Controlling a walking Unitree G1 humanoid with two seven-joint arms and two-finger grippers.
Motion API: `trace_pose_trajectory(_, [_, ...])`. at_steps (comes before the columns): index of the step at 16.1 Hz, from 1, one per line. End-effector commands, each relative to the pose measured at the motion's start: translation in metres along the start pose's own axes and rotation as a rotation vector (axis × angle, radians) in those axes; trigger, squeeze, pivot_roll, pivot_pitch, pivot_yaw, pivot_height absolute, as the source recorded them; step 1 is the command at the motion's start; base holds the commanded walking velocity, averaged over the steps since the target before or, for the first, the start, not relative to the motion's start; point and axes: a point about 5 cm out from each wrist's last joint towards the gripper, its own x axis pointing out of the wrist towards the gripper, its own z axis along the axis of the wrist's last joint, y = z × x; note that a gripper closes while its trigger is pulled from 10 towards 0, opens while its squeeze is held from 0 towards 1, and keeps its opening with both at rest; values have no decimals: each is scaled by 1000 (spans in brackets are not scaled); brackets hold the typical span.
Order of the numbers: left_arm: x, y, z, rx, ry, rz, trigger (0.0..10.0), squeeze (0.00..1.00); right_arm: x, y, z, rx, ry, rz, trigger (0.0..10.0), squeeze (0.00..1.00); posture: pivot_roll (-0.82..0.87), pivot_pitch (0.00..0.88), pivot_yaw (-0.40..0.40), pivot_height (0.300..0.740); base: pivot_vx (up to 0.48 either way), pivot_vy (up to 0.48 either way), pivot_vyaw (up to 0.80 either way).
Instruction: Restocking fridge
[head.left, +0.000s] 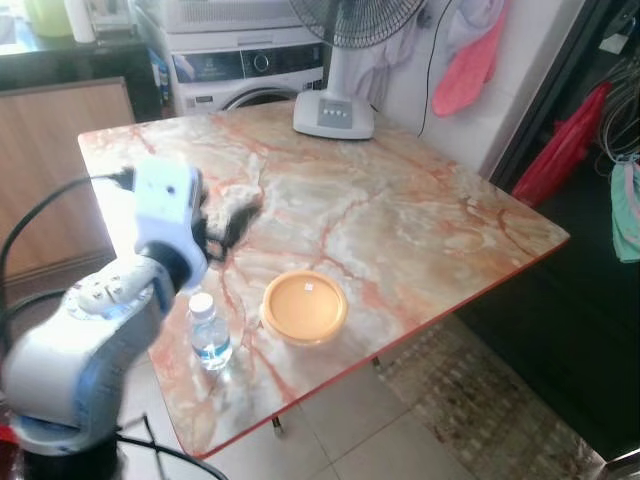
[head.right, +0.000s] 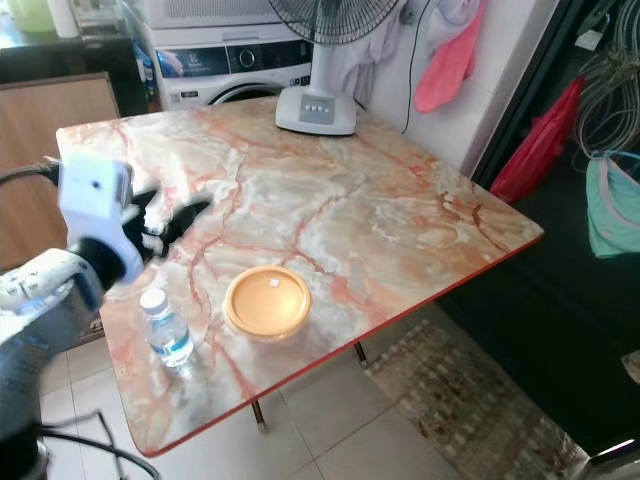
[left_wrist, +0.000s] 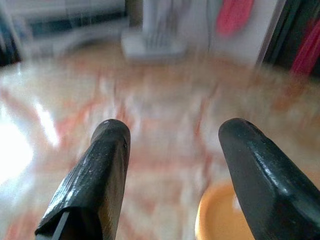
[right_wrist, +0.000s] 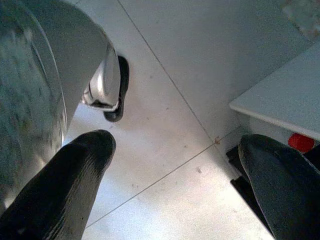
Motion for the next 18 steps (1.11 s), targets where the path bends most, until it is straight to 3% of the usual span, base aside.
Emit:
trace_pose_trajectory(1, [-6, 4, 5, 32, 60, -13, 10000, 0, 0, -1, 1, -16, 6, -5, 10000, 0, 292, 0, -113, 740, 0, 0, 0])
trace_pose_trajectory(4, [-12, 9, 3, 76, 259, -125, 10000, 0, 1, 1, 1, -47, 15, 6, 10000, 0, 297, 0, -96, 740, 0, 0, 0])
trace_pose_trajectory(6, [-17, 23, 1, 159, 347, -107, 10000, 0, 1, 3, 1, -34, 11, 7, 10000, 0, 287, 0, -82, 740, 0, 0, 0])
trace_pose_trajectory(8, [-17, 16, -2, 145, 388, -207, 10000, 0, 1, 4, 1, -29, 15, 6, 10000, 0, 277, 0, -78, 740, 0, 0, 0])
trace_pose_trajectory(12, [-15, 7, -9, 148, 445, -306, 10000, 0, 1, 3, 0, -54, 21, 7, 10000, 0, 270, 0, -80, 740, 0, 0, 0])
trace_pose_trajectory(18, [-13, 11, -16, 226, 518, -289, 10000, 0, 0, 1, -1, -38, 24, 2, 10000, 0, 253, 0, -80, 740, 0, 0, 0])
